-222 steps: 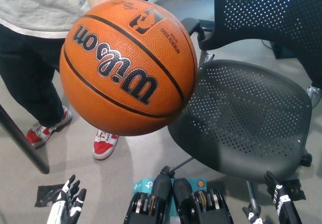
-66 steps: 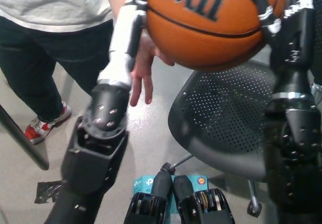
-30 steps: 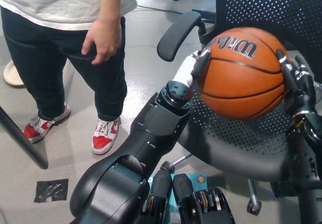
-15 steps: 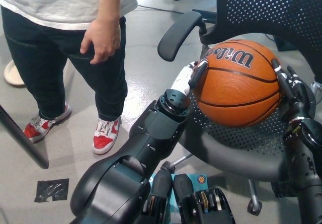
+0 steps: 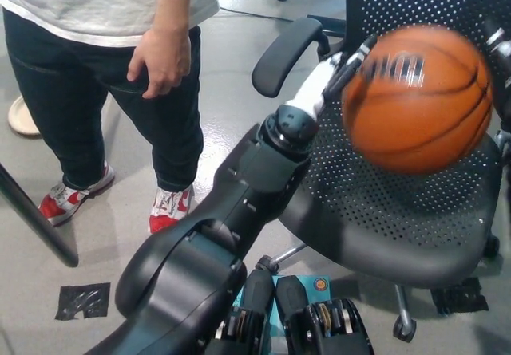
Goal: The robot grabs the basketball from a person using both hands and then drops it on the black chair in the front
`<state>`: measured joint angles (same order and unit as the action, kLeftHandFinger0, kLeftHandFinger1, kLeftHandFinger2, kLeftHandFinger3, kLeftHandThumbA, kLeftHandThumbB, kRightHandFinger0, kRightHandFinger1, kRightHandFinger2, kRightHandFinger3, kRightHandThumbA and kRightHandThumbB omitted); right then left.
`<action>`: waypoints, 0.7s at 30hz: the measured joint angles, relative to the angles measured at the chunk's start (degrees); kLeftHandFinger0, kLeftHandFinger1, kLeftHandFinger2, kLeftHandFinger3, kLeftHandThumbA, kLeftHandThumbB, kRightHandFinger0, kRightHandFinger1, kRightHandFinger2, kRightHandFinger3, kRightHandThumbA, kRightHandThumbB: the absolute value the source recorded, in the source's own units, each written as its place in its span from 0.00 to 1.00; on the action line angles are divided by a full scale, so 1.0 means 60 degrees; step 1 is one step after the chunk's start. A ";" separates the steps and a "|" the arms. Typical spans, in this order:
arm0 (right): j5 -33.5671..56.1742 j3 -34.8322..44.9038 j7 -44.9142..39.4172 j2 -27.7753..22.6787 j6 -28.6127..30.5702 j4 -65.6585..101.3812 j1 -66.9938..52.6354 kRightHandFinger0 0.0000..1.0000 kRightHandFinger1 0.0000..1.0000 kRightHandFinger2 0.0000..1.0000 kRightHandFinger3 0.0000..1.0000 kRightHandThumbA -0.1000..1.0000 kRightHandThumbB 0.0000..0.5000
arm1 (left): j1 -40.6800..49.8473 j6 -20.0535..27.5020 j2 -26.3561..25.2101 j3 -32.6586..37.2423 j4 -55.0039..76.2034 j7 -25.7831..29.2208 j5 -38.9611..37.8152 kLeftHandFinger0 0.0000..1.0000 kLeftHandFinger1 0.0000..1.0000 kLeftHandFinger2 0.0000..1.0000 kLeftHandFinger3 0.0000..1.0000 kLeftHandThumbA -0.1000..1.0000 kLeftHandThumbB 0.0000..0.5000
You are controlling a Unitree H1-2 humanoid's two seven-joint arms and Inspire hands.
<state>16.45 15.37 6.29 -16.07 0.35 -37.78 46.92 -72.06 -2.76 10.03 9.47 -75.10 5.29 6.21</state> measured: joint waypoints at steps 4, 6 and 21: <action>-0.0076 -0.0002 -0.0068 -0.0490 0.0084 0.0084 0.0255 1.00 1.00 1.00 1.00 1.00 0.64 | -0.0300 0.0097 -0.0160 -0.0141 0.0191 -0.0163 -0.0030 1.00 1.00 1.00 1.00 1.00 0.64; -0.0107 -0.0016 -0.0106 -0.0647 0.0088 0.0146 0.0286 1.00 1.00 1.00 1.00 1.00 0.70 | -0.0361 0.0163 -0.0286 -0.0174 0.0267 -0.0238 -0.0036 1.00 1.00 1.00 1.00 1.00 0.68; -0.0316 -0.0527 -0.0623 -0.0988 -0.0415 0.2476 -0.0168 1.00 1.00 1.00 1.00 1.00 0.69 | -0.0078 0.0552 -0.0966 -0.0442 0.1883 -0.0958 -0.0187 1.00 1.00 1.00 1.00 1.00 0.72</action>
<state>14.56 12.21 2.55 -22.00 -2.13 -22.93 45.91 -72.53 0.55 4.23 6.82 -63.81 -0.46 5.09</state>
